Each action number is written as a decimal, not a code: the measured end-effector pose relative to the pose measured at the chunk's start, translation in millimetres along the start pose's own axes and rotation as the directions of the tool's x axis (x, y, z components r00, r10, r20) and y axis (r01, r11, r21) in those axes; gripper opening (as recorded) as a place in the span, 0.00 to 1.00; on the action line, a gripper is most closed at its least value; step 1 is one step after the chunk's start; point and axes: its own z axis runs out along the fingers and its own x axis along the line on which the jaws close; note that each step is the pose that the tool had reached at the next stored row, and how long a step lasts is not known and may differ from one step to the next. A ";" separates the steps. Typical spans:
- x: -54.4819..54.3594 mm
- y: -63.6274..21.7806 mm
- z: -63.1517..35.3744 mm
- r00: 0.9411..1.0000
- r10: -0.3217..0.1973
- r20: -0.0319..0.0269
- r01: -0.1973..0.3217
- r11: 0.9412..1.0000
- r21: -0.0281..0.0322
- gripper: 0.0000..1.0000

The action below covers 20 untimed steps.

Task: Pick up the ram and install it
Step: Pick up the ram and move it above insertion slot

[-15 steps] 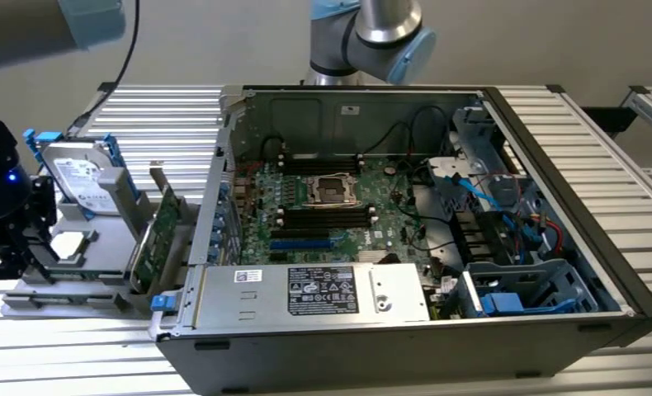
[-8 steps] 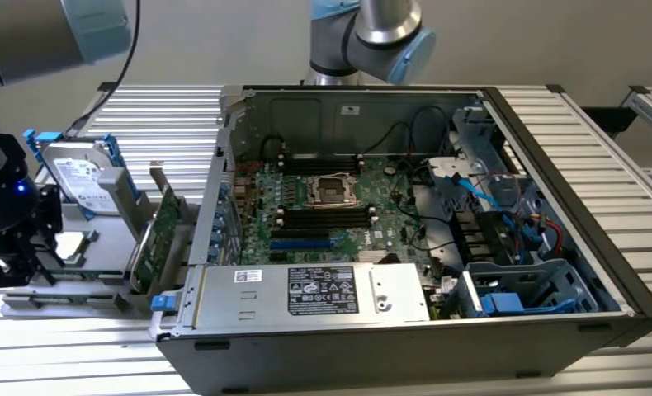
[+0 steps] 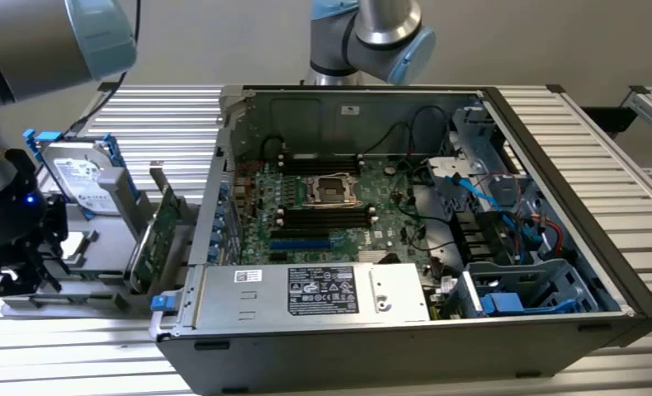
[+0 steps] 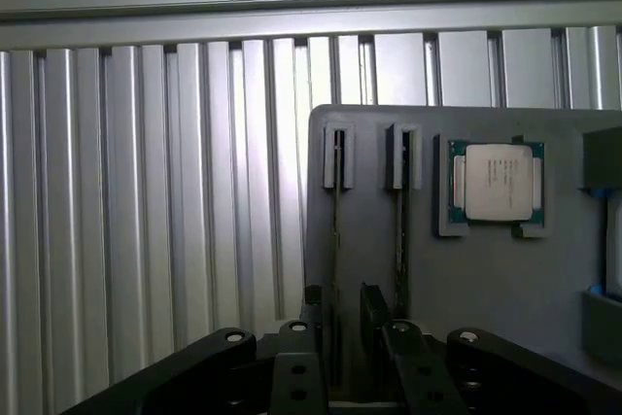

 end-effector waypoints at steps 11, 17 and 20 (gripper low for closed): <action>1.5 -2.4 19.8 1.000 -0.018 -0.002 0.018 1.000 0.000 0.30; 1.5 -3.6 30.6 0.999 -0.041 -0.004 0.041 0.999 0.000 0.30; 1.1 -4.1 36.0 0.998 -0.060 -0.006 0.060 0.998 0.000 0.30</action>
